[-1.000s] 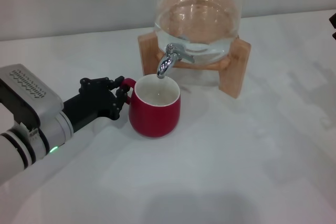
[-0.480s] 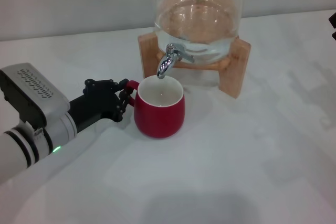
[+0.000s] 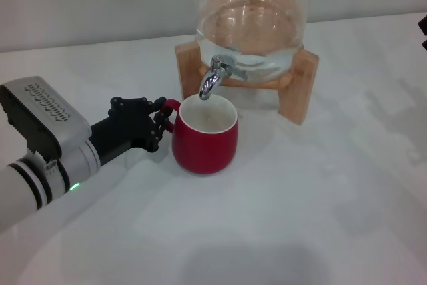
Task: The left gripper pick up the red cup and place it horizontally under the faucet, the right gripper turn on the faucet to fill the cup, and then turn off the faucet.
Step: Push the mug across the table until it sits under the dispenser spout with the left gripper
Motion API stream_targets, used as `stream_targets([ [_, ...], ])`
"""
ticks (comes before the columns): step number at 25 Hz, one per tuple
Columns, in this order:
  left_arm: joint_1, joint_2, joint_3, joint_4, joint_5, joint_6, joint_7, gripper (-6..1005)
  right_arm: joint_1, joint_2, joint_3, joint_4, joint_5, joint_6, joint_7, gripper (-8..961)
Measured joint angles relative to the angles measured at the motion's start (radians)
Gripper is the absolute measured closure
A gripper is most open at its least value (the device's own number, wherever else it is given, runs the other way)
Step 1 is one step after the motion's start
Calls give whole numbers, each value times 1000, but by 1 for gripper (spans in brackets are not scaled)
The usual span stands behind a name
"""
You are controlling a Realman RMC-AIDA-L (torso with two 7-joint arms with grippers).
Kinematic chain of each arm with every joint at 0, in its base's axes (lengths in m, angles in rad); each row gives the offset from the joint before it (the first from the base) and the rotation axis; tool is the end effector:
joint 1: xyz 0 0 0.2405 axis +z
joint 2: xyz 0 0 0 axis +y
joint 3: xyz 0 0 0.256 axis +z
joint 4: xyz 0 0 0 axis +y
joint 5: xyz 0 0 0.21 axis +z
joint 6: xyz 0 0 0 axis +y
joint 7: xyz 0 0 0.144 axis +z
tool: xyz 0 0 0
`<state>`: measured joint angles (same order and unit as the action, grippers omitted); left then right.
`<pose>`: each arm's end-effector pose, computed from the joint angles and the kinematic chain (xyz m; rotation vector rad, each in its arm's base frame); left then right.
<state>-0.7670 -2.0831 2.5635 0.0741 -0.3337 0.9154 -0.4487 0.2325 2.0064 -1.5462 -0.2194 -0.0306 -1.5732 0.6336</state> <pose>-0.2400 0.3732 -0.1034 -2.4299 -0.2458 -0.4957 0.3359 0.2709 0.0595 -1.5293 0.4877 1.1879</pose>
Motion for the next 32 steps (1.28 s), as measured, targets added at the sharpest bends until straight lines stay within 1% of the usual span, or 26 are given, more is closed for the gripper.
stream_targets([
  [9,5,0,-6,0,-9,-4,17,872,3,0,1,0,0,-6,0,96],
  [18,-7,-1,-5,11,-5,-72,21,865,5,0,3,-1,0,-7,1,95],
  [32,-17,-2,2,13,-1,-76,21,825,5,0,7,-12,0,-4,2,95],
])
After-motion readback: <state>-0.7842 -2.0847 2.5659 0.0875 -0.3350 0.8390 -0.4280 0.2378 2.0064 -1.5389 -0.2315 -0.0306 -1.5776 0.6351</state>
